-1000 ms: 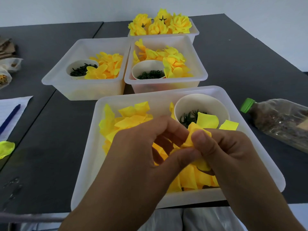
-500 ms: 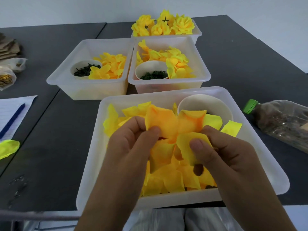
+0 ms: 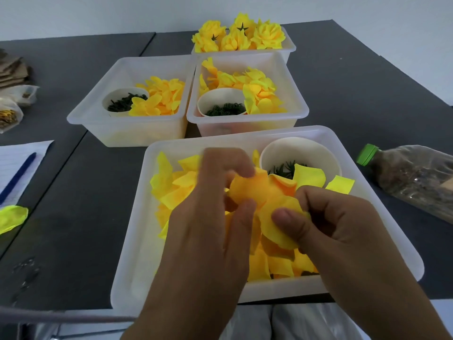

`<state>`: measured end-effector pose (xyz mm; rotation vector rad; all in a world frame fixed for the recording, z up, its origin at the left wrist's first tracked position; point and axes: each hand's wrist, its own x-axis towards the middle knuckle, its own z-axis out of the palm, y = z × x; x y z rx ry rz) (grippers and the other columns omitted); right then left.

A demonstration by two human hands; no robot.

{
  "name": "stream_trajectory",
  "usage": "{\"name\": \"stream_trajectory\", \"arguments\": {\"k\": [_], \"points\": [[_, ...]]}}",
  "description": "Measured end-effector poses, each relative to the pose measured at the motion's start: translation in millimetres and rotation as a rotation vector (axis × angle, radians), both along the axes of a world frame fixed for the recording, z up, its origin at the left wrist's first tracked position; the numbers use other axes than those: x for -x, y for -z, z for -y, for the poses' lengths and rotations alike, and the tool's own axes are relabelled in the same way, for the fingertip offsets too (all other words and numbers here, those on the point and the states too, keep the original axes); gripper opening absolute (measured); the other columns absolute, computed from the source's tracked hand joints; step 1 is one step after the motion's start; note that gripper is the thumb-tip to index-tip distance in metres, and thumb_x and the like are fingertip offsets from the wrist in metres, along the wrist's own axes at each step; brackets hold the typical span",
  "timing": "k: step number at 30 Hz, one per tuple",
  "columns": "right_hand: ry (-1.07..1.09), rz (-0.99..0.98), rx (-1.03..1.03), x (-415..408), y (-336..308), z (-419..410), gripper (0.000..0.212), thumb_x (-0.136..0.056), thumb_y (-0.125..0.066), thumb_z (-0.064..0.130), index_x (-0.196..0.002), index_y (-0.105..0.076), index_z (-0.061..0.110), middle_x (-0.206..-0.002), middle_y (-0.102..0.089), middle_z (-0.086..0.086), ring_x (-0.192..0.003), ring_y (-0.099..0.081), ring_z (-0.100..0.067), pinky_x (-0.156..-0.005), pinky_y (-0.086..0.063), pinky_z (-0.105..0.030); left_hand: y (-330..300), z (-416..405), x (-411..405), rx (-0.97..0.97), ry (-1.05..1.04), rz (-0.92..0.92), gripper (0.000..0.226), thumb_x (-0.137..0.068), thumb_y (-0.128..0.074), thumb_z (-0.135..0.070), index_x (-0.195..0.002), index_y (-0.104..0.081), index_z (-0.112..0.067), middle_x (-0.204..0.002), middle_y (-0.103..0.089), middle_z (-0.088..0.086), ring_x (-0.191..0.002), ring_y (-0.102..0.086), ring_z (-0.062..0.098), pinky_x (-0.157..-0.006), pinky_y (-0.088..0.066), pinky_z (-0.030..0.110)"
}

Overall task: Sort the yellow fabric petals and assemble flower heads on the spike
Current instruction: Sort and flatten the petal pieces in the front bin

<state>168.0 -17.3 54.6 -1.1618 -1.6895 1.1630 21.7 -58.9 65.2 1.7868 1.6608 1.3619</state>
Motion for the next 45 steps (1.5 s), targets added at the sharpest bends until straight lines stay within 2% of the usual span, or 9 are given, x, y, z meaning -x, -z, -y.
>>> {"name": "stream_trajectory", "arguments": {"k": [3, 7, 13, 18, 26, 29, 34, 39, 45], "points": [[-0.001, 0.002, -0.038, 0, -2, -2, 0.054, -0.062, -0.067, 0.061, -0.063, -0.055, 0.008, -0.049, -0.044, -0.006, -0.046, -0.043, -0.006, -0.042, -0.033, -0.014, -1, 1, 4, -0.019, 0.058, -0.167, 0.016, -0.093, -0.053, -0.019, -0.089, -0.056, -0.035, -0.087, -0.054, -0.012, -0.078, -0.06, 0.013, -0.053, -0.053, 0.032], [0.026, -0.043, -0.034, 0, -1, -4, 0.058, -0.061, -0.055, 0.065, -0.061, -0.056, 0.007, -0.045, -0.046, -0.002, -0.043, -0.046, -0.003, -0.041, -0.034, -0.007, -6, 3, 6, 0.151, 0.142, -0.001, 0.021, -0.082, -0.054, -0.046, -0.102, -0.062, -0.043, -0.099, -0.063, -0.019, -0.092, -0.064, 0.002, -0.061, -0.053, 0.011], [0.038, -0.017, -0.096, 8, 6, -3, 0.061, -0.064, -0.056, 0.065, -0.05, -0.05, 0.006, -0.044, -0.042, -0.005, -0.041, -0.039, -0.01, -0.04, -0.032, -0.014, -1, 1, 8, 0.385, 0.313, 0.184, 0.042, -0.068, -0.067, -0.061, -0.105, -0.066, -0.041, -0.1, -0.07, -0.015, -0.093, -0.068, 0.007, -0.074, -0.059, 0.025], [0.037, 0.033, -0.178, 10, 7, 0, 0.073, -0.071, -0.042, 0.081, -0.059, -0.059, 0.011, -0.049, -0.046, -0.004, -0.046, -0.044, -0.009, -0.042, -0.032, -0.013, 5, -4, 6, 0.273, 0.073, 0.301, 0.017, -0.074, -0.074, -0.051, -0.082, -0.073, -0.036, -0.075, -0.072, -0.008, -0.076, -0.07, 0.009, -0.065, -0.06, 0.031], [0.055, 0.153, -0.325, -3, -8, 10, 0.049, -0.077, -0.056, 0.048, -0.053, -0.033, 0.012, -0.047, -0.025, 0.007, -0.042, -0.031, -0.002, -0.039, -0.024, -0.009, 10, -6, 21, 0.308, -0.023, 0.681, 0.019, -0.058, -0.087, -0.029, -0.064, -0.069, -0.025, -0.058, -0.061, -0.008, -0.053, -0.057, 0.006, -0.052, -0.047, 0.021], [0.091, 0.119, -0.332, -22, -11, 11, 0.055, -0.082, -0.057, 0.055, -0.058, -0.039, 0.009, -0.046, -0.033, -0.002, -0.038, -0.044, -0.011, -0.034, -0.041, -0.024, 15, -6, 42, 0.201, -0.197, 0.6, 0.018, -0.069, -0.082, -0.033, -0.07, -0.067, -0.022, -0.066, -0.059, -0.002, -0.062, -0.053, 0.013, -0.059, -0.048, 0.03], [0.065, 0.171, -0.081, -51, 4, -16, 0.074, -0.064, -0.05, 0.088, -0.065, -0.053, 0.014, -0.051, -0.041, -0.025, -0.047, -0.047, -0.043, -0.046, -0.047, -0.049, 11, -5, 47, 0.106, -0.273, 0.374, 0.026, -0.073, -0.072, -0.051, -0.079, -0.068, -0.026, -0.077, -0.067, -0.004, -0.069, -0.062, 0.005, -0.054, -0.05, 0.014], [-0.042, 0.393, -0.206, -50, -5, -27, 0.034, -0.081, -0.04, 0.067, -0.076, -0.058, 0.039, -0.063, -0.055, 0.007, -0.059, -0.051, -0.015, -0.051, -0.046, -0.037, 14, -8, 42, 0.078, -0.279, 0.329, 0.02, -0.076, -0.068, -0.055, -0.077, -0.066, -0.035, -0.069, -0.062, -0.006, -0.063, -0.055, 0.005, -0.054, -0.048, 0.016], [-0.086, 0.474, -0.192, -29, -4, -32, 0.035, -0.068, -0.038, 0.059, -0.066, -0.054, 0.028, -0.068, -0.058, 0.025, -0.065, -0.053, 0.005, -0.048, -0.033, -0.015, 11, -6, 39, 0.026, -0.322, 0.234, 0.021, -0.077, -0.059, -0.048, -0.076, -0.063, -0.027, -0.065, -0.062, -0.013, -0.062, -0.058, 0.0, -0.051, -0.044, 0.007]]}}
